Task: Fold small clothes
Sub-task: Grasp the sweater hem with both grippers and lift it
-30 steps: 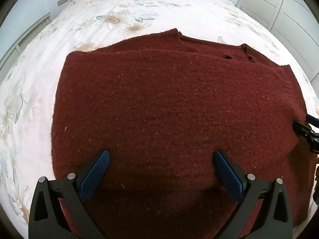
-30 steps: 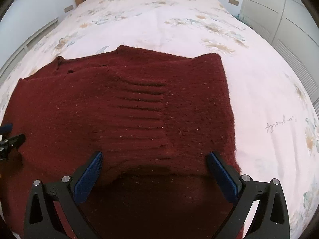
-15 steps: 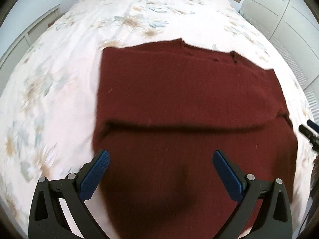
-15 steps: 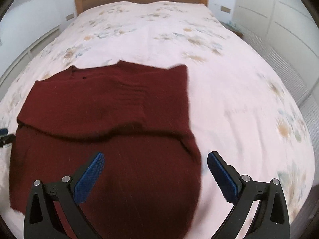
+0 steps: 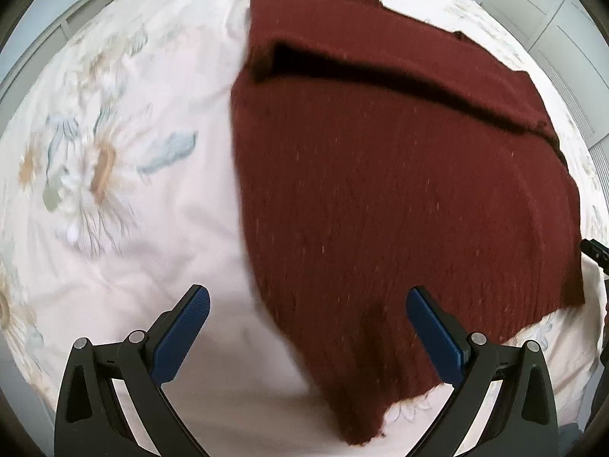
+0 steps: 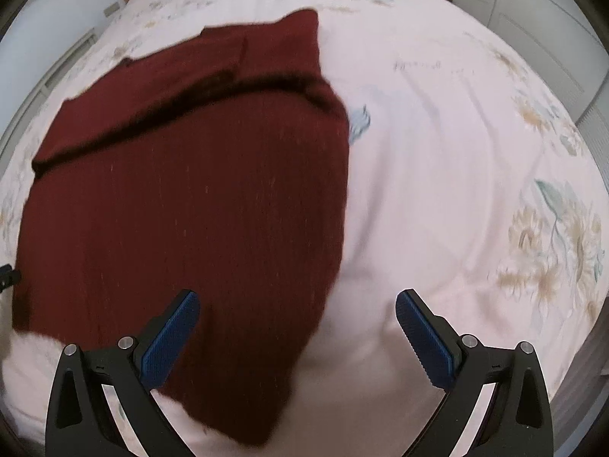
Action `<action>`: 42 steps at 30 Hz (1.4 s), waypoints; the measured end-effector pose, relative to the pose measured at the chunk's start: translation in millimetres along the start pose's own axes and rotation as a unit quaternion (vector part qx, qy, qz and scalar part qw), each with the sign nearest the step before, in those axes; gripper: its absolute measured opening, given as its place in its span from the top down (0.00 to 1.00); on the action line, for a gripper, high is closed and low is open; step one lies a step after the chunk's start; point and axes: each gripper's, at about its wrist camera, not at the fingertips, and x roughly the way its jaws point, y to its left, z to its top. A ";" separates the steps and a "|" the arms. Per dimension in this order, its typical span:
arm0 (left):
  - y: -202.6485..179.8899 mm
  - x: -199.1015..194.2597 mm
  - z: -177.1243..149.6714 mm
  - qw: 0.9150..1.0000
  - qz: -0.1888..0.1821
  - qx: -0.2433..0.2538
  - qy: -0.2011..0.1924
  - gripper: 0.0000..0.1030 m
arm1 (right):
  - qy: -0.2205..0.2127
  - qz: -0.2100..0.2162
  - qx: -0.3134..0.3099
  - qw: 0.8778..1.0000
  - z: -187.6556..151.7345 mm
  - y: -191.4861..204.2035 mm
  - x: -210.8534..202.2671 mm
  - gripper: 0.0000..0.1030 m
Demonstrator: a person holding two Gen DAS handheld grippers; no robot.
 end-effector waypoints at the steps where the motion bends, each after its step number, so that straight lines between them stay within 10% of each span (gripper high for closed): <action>1: -1.6 1.7 -2.9 1.000 -0.002 0.000 0.003 0.01 | 0.006 0.003 -0.001 1.000 -5.2 0.2 1.4 0.00; 11: -30.1 23.8 -21.3 0.999 -0.006 0.036 0.033 0.17 | 0.051 0.012 0.004 0.999 -27.4 10.1 19.8 0.13; 19: -44.9 11.9 -15.1 0.998 -0.038 0.039 0.032 0.90 | 0.077 0.073 0.023 0.994 -24.7 9.8 16.1 0.75; 21: -47.2 6.3 -12.9 0.998 -0.047 0.035 0.028 0.91 | 0.071 0.079 0.022 0.994 -20.5 9.4 10.5 0.87; 31: -35.4 -60.3 38.4 0.992 -0.121 -0.008 -0.038 0.91 | -0.023 0.104 0.028 0.994 28.0 2.1 -48.9 0.88; 42: 5.9 -100.6 138.3 0.984 -0.121 -0.038 -0.124 0.91 | -0.138 0.112 0.051 0.983 145.7 -1.9 -91.3 0.88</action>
